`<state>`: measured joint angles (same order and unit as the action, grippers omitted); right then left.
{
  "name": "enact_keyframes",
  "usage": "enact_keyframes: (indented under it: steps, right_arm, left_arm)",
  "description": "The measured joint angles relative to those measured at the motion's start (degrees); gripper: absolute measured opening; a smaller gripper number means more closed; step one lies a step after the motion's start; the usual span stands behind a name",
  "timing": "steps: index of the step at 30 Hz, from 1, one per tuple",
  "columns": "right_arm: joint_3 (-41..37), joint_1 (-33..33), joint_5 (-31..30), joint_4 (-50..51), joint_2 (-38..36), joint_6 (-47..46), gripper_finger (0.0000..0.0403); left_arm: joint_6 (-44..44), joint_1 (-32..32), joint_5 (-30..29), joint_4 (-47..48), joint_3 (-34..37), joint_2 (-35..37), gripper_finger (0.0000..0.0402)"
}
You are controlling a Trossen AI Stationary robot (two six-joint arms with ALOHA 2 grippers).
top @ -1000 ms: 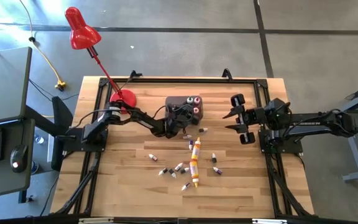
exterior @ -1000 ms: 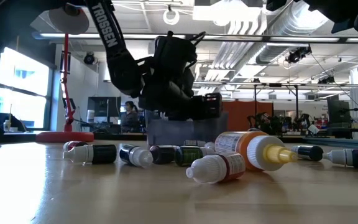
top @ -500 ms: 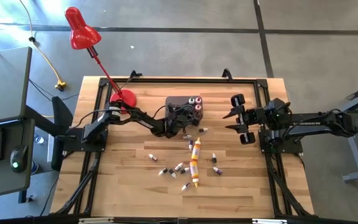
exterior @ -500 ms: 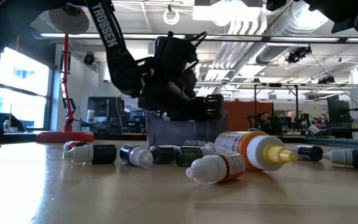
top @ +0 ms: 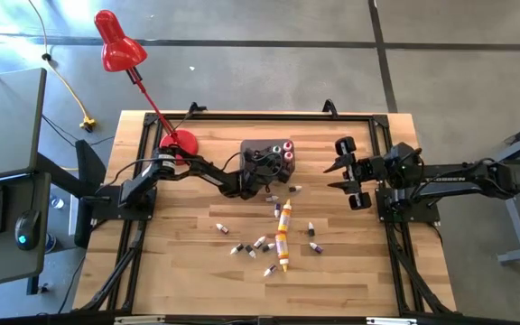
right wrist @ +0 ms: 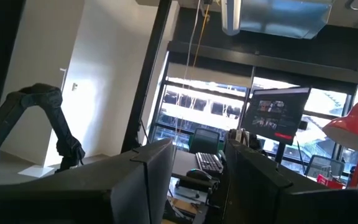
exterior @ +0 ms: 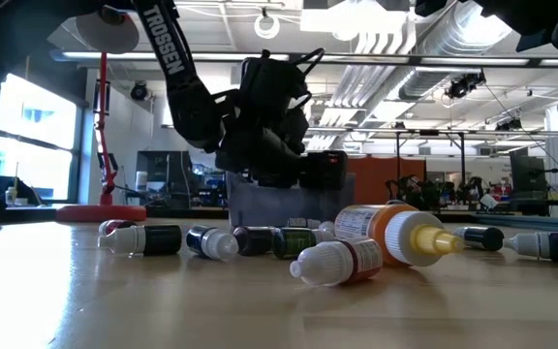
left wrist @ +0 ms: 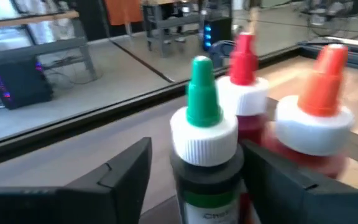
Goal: Pick & Place food coloring
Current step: Put the large green food coloring bottle into the black bin, then adjust the large food coloring bottles in the black bin
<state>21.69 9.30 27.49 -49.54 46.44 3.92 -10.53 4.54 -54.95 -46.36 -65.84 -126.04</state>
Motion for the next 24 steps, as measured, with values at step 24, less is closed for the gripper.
enact_keyframes:
  steps: [24]
  right_arm:
    - [0.0, 0.0, 1.9, 0.4, 0.0, -1.4, 0.0142]
  left_arm:
    - [46.0, -8.8, -30.6, 0.1, -15.0, 1.0, 0.0254]
